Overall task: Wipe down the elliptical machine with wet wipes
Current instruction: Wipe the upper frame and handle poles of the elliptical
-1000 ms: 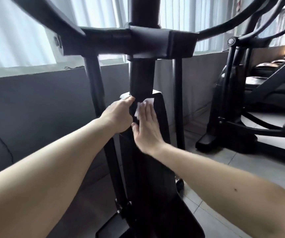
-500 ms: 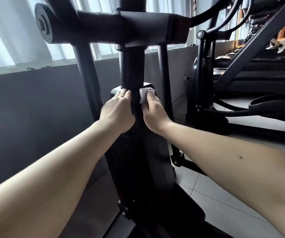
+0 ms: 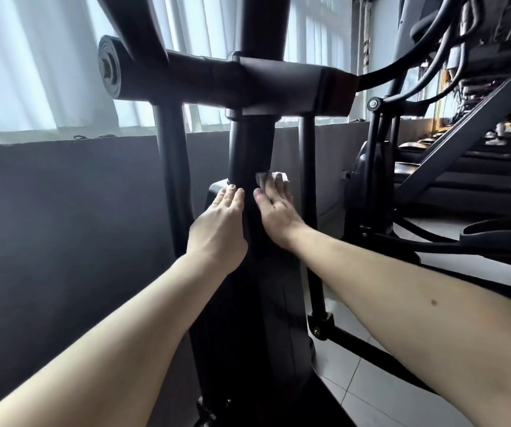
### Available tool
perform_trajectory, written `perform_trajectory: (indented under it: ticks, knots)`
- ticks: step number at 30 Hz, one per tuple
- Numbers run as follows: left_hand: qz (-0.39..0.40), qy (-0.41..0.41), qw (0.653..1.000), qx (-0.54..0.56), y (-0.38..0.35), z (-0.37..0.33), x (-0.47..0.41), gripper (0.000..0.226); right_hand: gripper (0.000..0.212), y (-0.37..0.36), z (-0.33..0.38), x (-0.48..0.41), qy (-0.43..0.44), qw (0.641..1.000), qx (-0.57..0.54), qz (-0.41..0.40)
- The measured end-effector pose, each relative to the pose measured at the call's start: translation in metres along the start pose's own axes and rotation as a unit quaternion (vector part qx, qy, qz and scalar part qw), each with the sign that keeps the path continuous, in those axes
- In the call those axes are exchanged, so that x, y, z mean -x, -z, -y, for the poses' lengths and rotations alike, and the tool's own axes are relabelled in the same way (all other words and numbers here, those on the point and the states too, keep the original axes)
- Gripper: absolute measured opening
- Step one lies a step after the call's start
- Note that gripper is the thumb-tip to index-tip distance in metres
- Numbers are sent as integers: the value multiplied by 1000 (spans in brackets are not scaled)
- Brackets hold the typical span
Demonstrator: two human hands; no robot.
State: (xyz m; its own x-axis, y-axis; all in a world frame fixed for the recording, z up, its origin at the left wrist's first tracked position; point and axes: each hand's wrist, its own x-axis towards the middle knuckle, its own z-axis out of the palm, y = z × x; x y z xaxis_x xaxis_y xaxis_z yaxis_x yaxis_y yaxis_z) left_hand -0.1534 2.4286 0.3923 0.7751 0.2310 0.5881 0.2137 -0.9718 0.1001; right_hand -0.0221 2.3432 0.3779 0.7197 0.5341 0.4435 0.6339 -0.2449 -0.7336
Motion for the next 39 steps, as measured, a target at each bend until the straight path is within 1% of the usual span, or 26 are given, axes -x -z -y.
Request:
perform_trajectory:
  ticks: [2,5,6,8,10,12,15,18,20,22,24,26,28,32,34,37,39]
  knots:
    - [-13,4,1000,14,-5,-1,4,83,65,-8,-8,1,12,1000,1,-21]
    - [-28,2,999,27,-10,0,5,84,69,-37,-42,29,-3,998,-26,-53]
    - [-31,2,999,33,-10,-1,5,84,70,-44,-55,44,-18,999,-22,-43]
    - [-34,4,998,43,-12,-1,6,84,70,-49,-75,70,-55,998,-10,6]
    - [-38,6,998,47,-14,-1,7,85,69,-41,-81,74,-65,997,-1,37]
    - [-41,6,998,51,-15,-1,7,85,69,-28,-70,54,-47,999,3,26]
    - [-45,9,997,56,-17,-1,8,88,67,-6,-31,12,-20,1000,-9,2]
    - [-46,6,997,54,-18,0,8,92,65,-1,-10,-6,19,1000,13,-3]
    - [-48,9,997,60,-18,1,8,92,68,-17,-18,5,44,999,15,-25]
    - [-53,11,996,68,-19,2,7,91,75,-42,-37,36,56,997,17,-44]
    - [-55,11,996,74,-21,1,8,94,81,-61,-58,72,48,998,44,-17]
    - [-54,8,996,75,-20,1,9,96,80,-66,-68,89,26,998,58,24]
    - [-55,5,996,74,-19,2,8,96,78,-57,-59,79,22,998,60,26]
    - [-60,10,995,76,-20,5,6,89,68,-26,-14,29,70,995,65,-2]
    - [-63,13,995,79,-20,4,5,84,66,-23,-8,18,90,993,70,-8]
    - [-53,15,995,78,-16,3,6,80,72,-44,-27,38,133,986,97,-38]
    - [-39,18,996,77,-14,4,6,88,76,-63,-46,72,136,984,102,-45]
